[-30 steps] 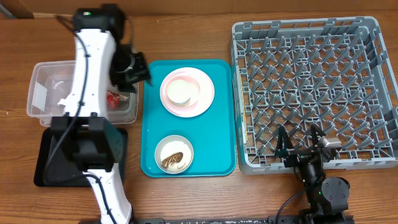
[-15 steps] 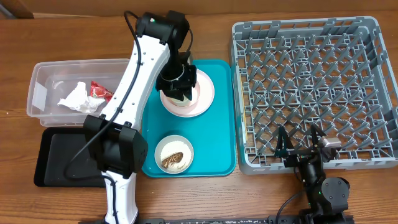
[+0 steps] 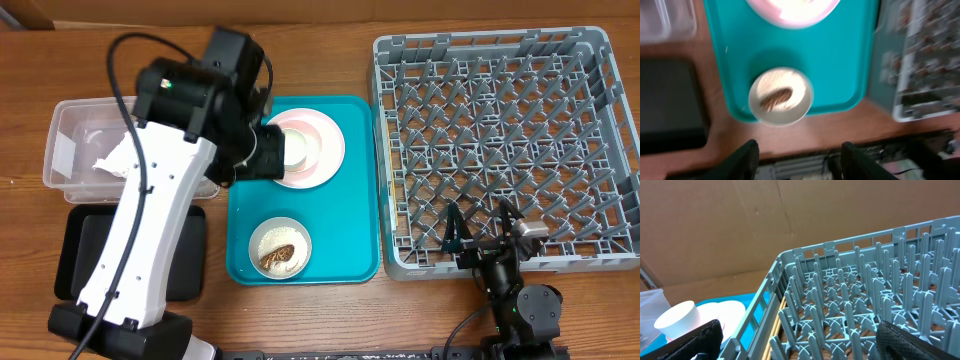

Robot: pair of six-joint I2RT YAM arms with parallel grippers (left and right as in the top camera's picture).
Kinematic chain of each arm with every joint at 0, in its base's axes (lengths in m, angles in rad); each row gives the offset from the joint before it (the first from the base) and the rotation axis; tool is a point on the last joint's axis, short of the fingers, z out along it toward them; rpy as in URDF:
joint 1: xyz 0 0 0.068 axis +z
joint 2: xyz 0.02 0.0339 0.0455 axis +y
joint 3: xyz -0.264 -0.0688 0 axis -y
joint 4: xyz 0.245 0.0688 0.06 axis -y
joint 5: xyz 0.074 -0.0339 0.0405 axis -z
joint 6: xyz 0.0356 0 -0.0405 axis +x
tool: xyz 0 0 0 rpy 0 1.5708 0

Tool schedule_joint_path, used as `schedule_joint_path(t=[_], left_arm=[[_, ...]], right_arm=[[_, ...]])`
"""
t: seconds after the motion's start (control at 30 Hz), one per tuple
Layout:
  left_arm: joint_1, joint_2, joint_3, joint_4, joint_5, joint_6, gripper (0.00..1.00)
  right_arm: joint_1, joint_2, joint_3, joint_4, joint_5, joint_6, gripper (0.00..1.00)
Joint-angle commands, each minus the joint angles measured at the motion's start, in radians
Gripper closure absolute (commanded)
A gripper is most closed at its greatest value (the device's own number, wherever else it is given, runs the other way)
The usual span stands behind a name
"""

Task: Sort waste into correct bins and load items into the dishwasher
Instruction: 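Move the left gripper back over the white bowl of rice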

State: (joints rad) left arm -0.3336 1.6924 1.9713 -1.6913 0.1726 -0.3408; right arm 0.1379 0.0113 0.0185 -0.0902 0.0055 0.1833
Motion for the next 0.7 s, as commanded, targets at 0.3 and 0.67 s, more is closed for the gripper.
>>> schedule_joint_path(t=[0.3,0.67], left_arm=[[0.0,0.022,-0.501,0.07,-0.084,-0.034,0.48],[-0.001,0.022,-0.699,0.361,-0.103,-0.034,0.53]], right_arm=[[-0.004,-0.007,-0.01,0.006,0.001,0.0,0.0],[-0.004,-0.007,-0.01,0.006,0.001,0.0,0.0]])
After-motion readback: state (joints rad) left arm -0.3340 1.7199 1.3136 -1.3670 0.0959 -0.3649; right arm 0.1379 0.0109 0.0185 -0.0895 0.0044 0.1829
